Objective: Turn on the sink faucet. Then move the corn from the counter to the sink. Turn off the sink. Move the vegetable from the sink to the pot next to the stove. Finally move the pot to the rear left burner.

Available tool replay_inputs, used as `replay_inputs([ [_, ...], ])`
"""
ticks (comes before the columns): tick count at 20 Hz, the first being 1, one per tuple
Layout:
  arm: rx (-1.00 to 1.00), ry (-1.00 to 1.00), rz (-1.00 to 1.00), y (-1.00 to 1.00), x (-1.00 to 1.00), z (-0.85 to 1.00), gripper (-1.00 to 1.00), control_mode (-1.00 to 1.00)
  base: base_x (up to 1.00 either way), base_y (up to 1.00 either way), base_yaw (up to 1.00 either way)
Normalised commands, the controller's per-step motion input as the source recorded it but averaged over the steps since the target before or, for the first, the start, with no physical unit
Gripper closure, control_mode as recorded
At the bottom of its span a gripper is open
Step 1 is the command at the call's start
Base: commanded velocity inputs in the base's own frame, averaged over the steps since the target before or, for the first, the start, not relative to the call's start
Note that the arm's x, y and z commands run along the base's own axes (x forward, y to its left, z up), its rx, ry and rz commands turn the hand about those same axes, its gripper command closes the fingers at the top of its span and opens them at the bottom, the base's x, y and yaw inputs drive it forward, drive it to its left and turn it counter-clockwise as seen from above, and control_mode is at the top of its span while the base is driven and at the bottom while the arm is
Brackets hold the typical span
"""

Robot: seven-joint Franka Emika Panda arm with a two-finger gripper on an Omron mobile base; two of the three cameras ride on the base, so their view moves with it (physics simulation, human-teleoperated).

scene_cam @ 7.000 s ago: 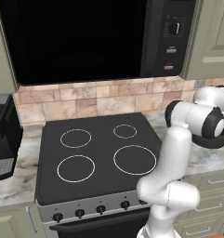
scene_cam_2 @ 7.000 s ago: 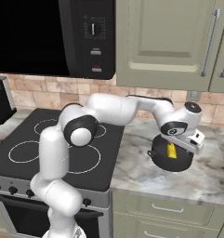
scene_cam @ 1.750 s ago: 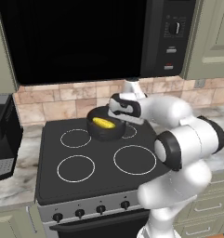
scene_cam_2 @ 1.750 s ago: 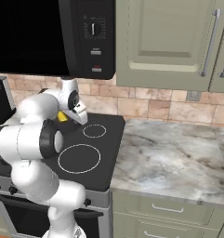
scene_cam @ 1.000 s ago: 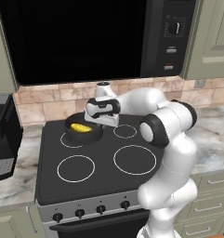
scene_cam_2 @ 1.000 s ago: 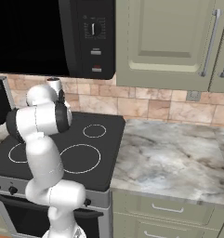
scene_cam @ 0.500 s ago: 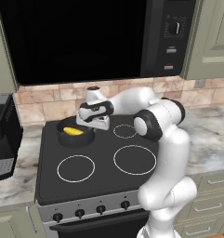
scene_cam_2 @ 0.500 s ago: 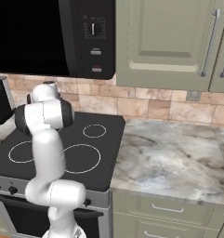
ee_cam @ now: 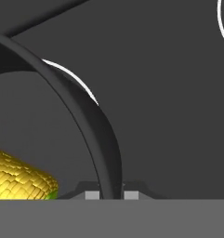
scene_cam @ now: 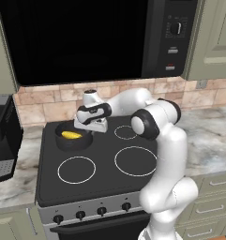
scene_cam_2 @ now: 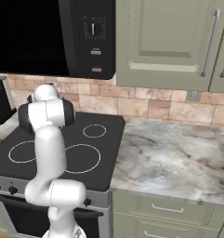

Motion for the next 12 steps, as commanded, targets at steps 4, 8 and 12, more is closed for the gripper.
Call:
replay_inputs([
  [4,0.0,0.0,0.0,-0.03,0.09,-0.07,1.0,-1.0,0.0,0.0,0.0],
  [8,0.0,-0.01,0.0,-0.01,0.3,-0.04,1.0,-1.0,0.0,0.0,0.0],
  [12,0.0,-0.03,-0.03,0.0,0.41,-0.05,1.0,-1.0,0.0,0.0,0.0],
])
